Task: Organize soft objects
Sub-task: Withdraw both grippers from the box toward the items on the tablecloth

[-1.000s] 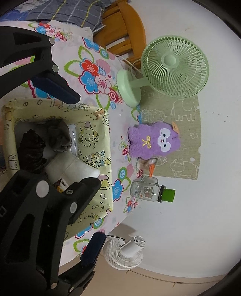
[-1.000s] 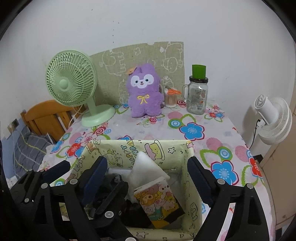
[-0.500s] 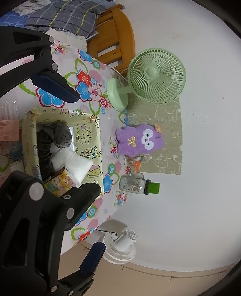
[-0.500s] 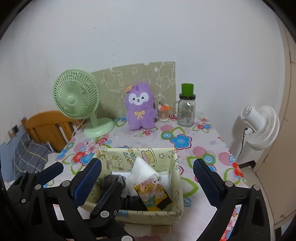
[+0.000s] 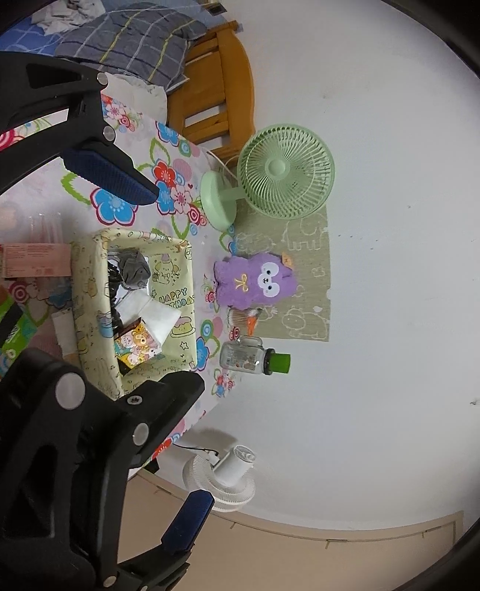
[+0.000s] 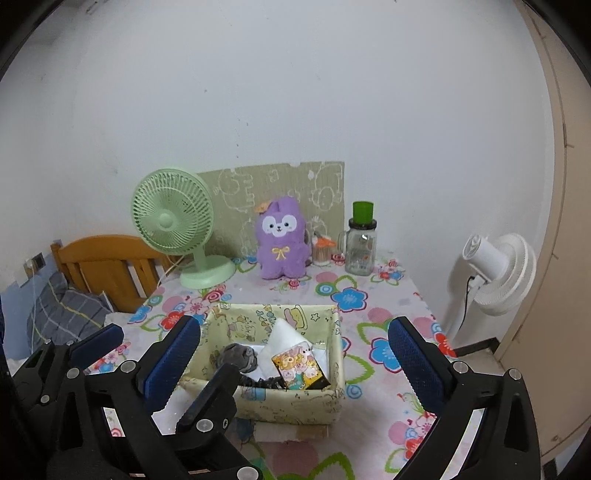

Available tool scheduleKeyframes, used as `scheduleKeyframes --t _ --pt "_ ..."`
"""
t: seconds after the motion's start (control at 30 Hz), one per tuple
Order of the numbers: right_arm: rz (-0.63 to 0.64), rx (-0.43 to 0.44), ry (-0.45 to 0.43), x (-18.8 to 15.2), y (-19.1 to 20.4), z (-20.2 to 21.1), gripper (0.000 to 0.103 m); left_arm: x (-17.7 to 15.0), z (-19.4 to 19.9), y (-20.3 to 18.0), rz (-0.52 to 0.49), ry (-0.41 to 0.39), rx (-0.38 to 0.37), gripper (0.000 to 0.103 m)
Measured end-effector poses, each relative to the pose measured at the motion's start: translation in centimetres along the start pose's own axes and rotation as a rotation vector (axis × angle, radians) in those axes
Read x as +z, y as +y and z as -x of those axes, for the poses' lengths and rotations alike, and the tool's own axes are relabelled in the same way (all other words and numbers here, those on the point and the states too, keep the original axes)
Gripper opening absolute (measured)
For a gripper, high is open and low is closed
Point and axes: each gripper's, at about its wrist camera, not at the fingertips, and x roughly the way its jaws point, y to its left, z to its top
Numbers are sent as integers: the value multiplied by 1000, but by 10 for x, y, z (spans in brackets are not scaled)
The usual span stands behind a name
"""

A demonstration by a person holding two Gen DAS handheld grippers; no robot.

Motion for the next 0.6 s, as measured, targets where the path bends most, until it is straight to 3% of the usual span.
scheduleKeyframes --t 0.6 --pt "13 12 -33 -27 10 63 103 -32 56 0 12 -41 11 103"
